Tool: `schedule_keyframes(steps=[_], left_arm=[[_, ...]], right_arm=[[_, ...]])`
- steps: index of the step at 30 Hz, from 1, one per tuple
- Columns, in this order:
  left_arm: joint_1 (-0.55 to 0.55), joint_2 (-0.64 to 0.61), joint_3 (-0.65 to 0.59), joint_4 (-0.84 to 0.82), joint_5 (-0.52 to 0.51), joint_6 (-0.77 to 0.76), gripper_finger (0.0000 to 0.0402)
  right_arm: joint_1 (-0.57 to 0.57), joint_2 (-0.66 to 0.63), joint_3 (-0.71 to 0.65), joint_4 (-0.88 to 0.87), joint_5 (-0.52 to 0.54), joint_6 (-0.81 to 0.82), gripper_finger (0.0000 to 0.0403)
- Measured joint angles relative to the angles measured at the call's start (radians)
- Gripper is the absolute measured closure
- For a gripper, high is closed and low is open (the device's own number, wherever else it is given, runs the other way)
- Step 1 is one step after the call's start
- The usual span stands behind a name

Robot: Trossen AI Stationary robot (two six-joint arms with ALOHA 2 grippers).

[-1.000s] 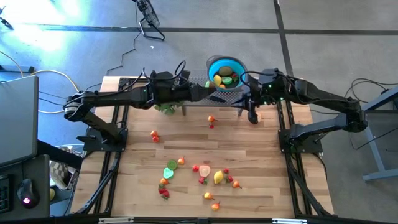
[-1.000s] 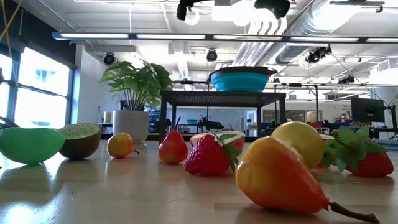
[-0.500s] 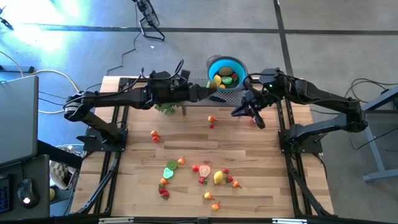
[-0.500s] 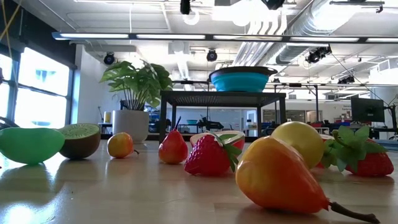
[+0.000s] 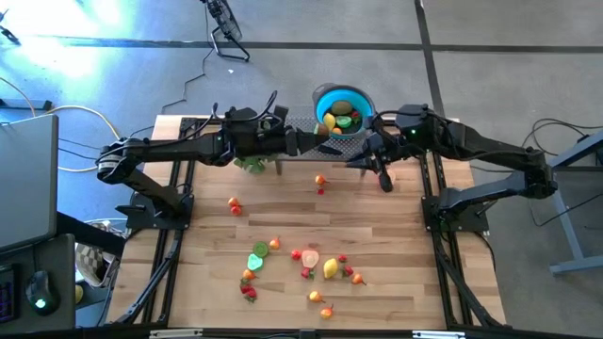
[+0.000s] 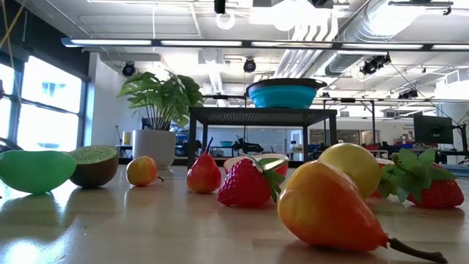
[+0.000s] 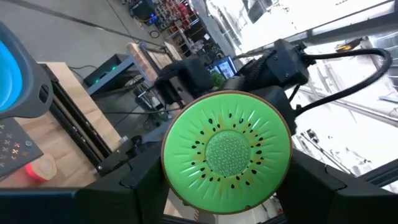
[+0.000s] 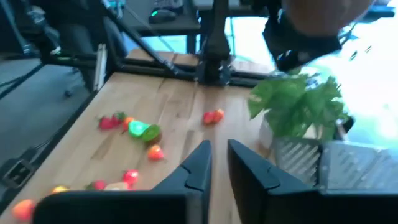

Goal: Pick & Place Fruit
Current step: Put the brown kiwi in the blue bowl on the shelf

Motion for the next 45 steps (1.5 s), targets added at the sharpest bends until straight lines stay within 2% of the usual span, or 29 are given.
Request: schedule_keyframes(steps=[3, 7, 13, 16, 19, 24, 29, 45], left_arm=[[0.0, 0.0, 0.0, 0.0, 0.004, 0.0, 0.0169], [0.0, 0.0, 0.0, 0.0, 0.02, 0.001, 0.0169], [0.0, 0.0, 0.0, 0.001, 0.02, 0.004, 0.0169], [-0.004, 0.001, 0.0, 0.002, 0.019, 0.004, 0.0169], [-0.014, 0.003, 0.0, 0.006, 0.011, 0.004, 0.0169], [-0.037, 0.003, 0.0, 0.008, -0.024, 0.011, 0.0169], [-0.054, 0.003, 0.0, 0.006, -0.037, 0.03, 0.0169], [-0.054, 0.003, 0.0, -0.024, -0.04, 0.049, 0.0169]], right_arm=[[0.014, 0.0, 0.0, 0.052, 0.034, -0.004, 0.0309], [0.034, 0.0, 0.0, 0.115, 0.106, -0.006, 0.0232], [0.064, 0.0, 0.0, 0.202, 0.267, -0.007, 0.0119], [0.086, 0.004, 0.0, 0.233, 0.336, -0.011, 0.0078], [0.106, 0.021, 0.001, 0.231, 0.351, -0.046, 0.0051], [0.135, 0.065, 0.0, 0.272, 0.362, -0.063, 0.0035], [0.156, 0.1, 0.0, 0.307, 0.447, -0.112, 0.0035], [0.174, 0.091, 0.0, 0.386, 0.453, -0.105, 0.0035]])
